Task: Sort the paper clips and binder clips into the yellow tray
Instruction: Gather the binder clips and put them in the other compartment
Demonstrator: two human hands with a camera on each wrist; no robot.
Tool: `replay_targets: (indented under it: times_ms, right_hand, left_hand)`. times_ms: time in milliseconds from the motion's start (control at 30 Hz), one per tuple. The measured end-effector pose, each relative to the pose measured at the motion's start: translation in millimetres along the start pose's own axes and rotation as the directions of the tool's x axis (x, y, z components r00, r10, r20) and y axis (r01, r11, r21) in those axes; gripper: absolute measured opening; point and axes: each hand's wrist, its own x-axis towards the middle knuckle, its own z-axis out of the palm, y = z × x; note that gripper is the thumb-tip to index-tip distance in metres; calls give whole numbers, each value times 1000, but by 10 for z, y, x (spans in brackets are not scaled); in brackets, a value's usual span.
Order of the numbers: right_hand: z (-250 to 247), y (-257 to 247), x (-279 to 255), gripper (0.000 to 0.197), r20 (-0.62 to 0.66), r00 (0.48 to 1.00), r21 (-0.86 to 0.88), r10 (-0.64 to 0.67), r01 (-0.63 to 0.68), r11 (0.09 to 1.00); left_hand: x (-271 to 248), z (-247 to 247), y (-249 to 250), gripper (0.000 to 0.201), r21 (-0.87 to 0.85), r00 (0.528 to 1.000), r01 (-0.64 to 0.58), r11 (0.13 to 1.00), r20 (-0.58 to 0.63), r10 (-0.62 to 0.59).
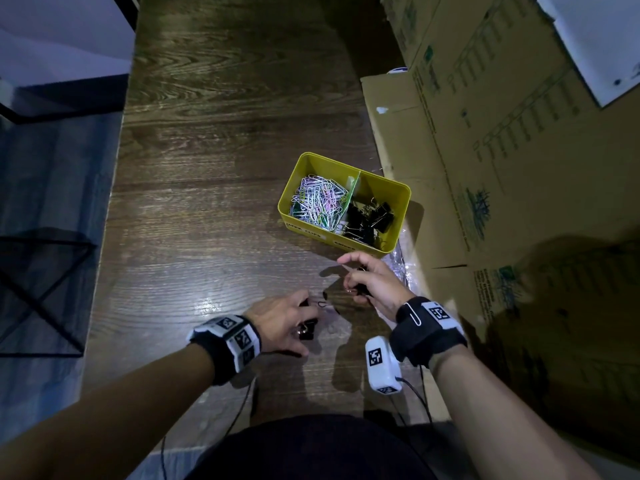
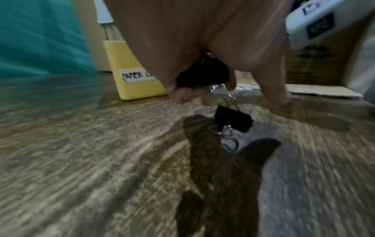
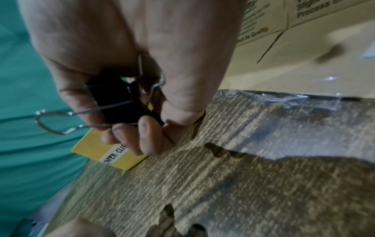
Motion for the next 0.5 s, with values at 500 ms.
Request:
replay_targets:
  times_ms: [500]
  right_hand:
    - [-4, 5, -74, 56, 32, 999, -37, 6, -4, 999]
  left_hand:
    - [11, 156, -70, 28, -463, 985, 44, 885, -130, -117]
